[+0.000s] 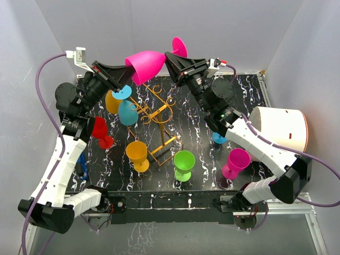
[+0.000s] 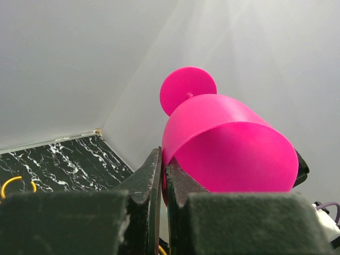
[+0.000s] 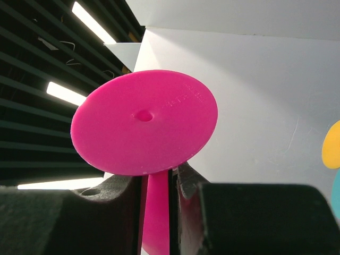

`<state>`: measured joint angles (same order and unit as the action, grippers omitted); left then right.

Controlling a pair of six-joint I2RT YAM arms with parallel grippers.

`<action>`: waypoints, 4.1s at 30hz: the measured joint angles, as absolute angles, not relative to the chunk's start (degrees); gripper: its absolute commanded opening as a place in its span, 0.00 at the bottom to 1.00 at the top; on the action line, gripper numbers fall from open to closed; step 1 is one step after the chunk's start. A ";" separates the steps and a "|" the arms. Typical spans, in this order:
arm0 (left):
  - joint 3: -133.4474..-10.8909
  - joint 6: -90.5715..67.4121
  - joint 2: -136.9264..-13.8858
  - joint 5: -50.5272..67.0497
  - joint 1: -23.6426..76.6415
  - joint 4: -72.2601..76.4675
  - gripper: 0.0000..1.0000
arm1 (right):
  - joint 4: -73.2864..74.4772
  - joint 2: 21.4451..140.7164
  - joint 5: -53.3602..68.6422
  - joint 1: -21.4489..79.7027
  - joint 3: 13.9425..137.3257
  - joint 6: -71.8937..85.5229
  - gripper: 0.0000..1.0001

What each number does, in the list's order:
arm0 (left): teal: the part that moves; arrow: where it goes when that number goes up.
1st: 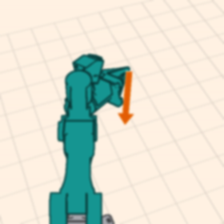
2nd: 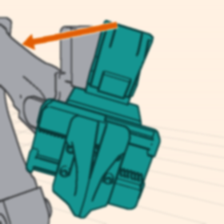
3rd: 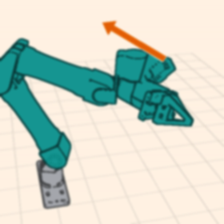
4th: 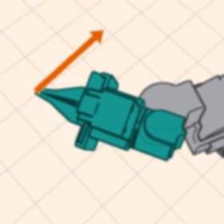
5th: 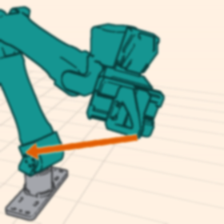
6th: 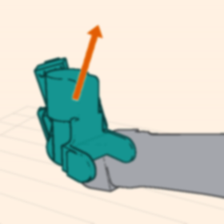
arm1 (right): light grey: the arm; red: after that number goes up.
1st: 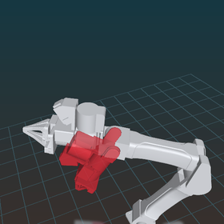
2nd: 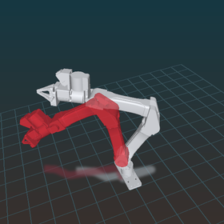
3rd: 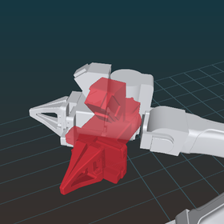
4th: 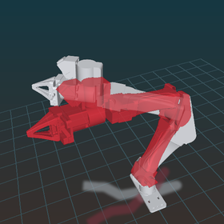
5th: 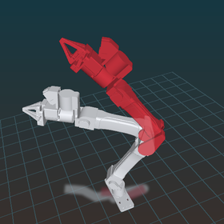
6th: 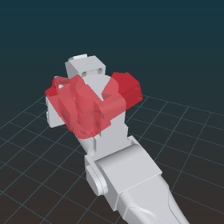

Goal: Place the wine glass upside down on the wine glass rack

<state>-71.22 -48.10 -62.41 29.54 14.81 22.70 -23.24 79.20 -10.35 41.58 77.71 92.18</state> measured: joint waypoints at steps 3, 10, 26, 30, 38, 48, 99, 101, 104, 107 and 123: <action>-71.24 -47.99 -62.17 30.57 14.90 21.71 0.23 | -23.70 78.96 -10.85 41.63 77.12 91.42 0.00; -71.68 -47.29 -61.54 33.76 15.66 18.39 0.44 | -24.71 77.43 -13.98 41.52 75.40 86.59 0.00; -73.58 -41.91 -58.04 32.56 15.66 11.60 0.69 | -31.27 68.42 -15.38 41.52 71.31 60.47 0.00; -74.76 -37.85 -56.47 30.35 15.68 6.76 0.75 | -31.35 67.40 -11.73 41.52 71.33 48.10 0.00; -74.48 -26.50 -46.87 11.73 15.73 -7.27 0.84 | -20.56 63.40 -5.21 41.52 71.48 21.61 0.00; -71.66 -21.98 -42.35 -5.32 15.73 -18.94 0.84 | -13.54 64.20 -9.32 41.43 75.07 4.84 0.00; -78.35 -27.73 -48.07 -5.13 15.73 -35.57 0.86 | -31.66 116.62 38.94 30.06 102.15 15.14 0.00; -78.35 -27.64 -48.21 -4.19 15.73 -35.59 0.86 | -31.64 117.12 38.83 30.50 102.69 15.11 0.00; -78.35 -27.49 -48.47 -3.46 15.73 -35.66 0.86 | -31.24 118.17 38.52 30.48 103.63 14.66 0.00; -78.35 -27.35 -48.69 -3.25 15.73 -35.73 0.86 | -29.54 119.26 37.78 30.28 104.81 13.26 0.00; -78.35 -26.35 -49.84 -2.24 15.73 -36.05 0.86 | -23.86 124.27 36.58 30.22 112.40 9.17 0.00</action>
